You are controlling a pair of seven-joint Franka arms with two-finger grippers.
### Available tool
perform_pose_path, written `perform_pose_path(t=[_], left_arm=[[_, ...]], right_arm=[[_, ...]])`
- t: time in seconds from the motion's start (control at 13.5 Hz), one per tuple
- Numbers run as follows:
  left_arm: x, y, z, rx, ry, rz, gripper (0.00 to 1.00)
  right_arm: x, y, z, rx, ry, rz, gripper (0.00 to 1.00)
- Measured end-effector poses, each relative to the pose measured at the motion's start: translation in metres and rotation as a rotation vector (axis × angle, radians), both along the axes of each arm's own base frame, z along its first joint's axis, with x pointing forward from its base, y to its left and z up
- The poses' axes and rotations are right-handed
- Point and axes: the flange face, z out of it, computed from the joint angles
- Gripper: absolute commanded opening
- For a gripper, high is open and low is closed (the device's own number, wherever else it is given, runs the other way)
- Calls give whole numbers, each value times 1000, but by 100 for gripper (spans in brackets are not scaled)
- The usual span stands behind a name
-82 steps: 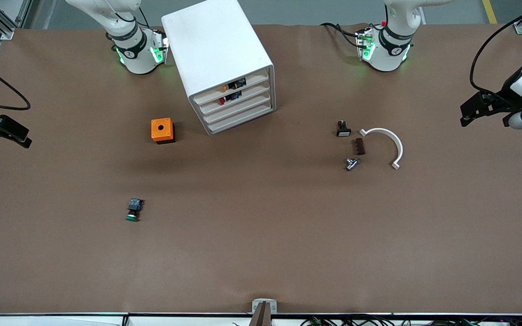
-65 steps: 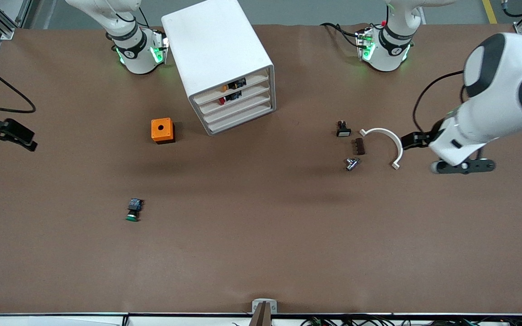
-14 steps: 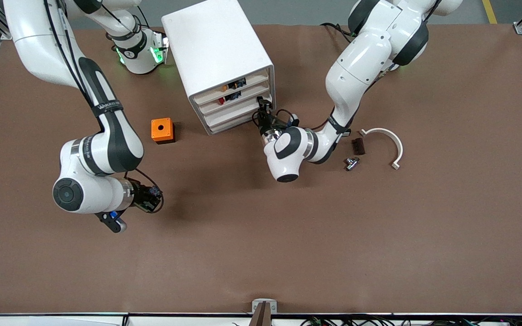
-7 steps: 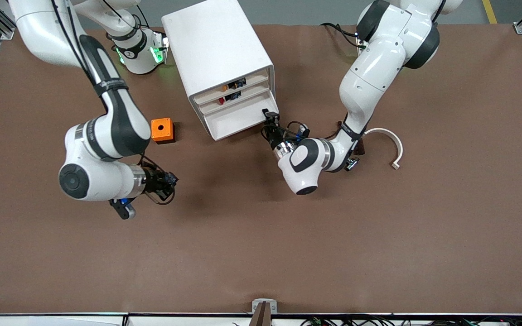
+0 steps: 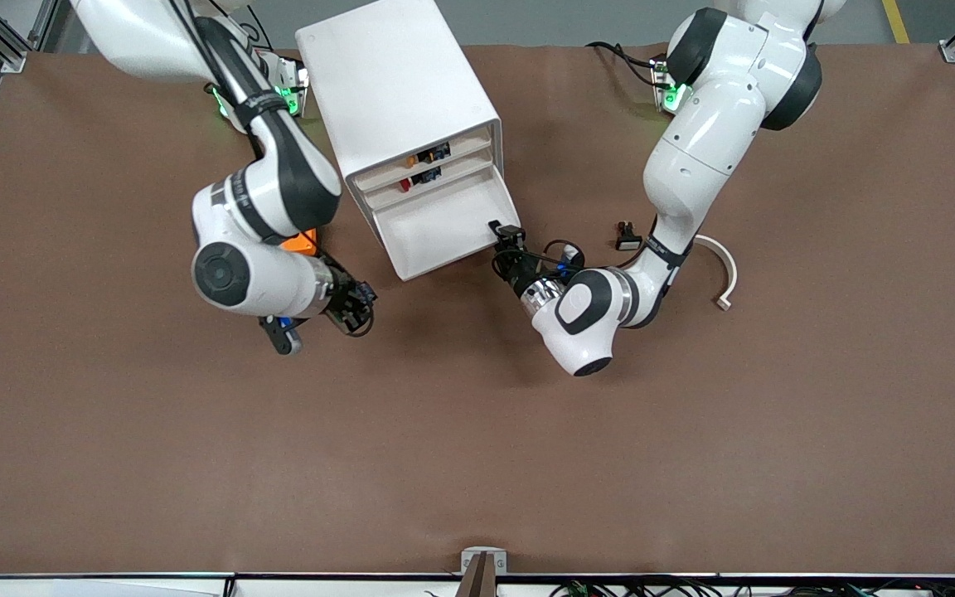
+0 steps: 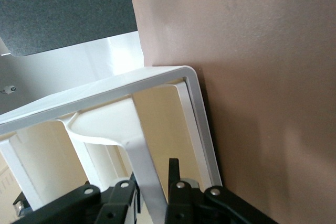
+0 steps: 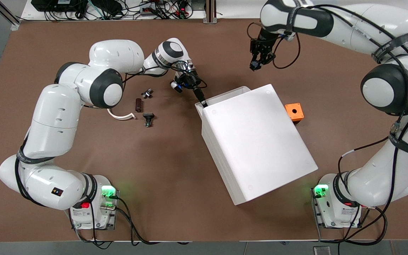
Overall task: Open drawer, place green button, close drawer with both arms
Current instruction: 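Lower the green button into the drawer and open the right gripper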
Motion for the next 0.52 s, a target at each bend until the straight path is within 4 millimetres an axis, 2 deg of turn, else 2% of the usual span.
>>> perform_pose_path(t=[0.22,0.3,0.37,0.44,0.52], left_arm=[[7,4,3,-3,-8,12,28],[8,5,3,-4,-9,15,40],[9,6,3,-5,-10,16,56],[10,6,4,-6,-12,17,76],[11,6,5,-13,-18,16,87]], right_arm=[[-37,52,-13,-23,-18,-47,1],[-48,67,-17,-27,-24,-57,1],[-57,78,-20,-29,-28,-56,2],[-65,88,-22,-31,-29,-48,2],[-71,94,-22,-35,-26,-48,2]])
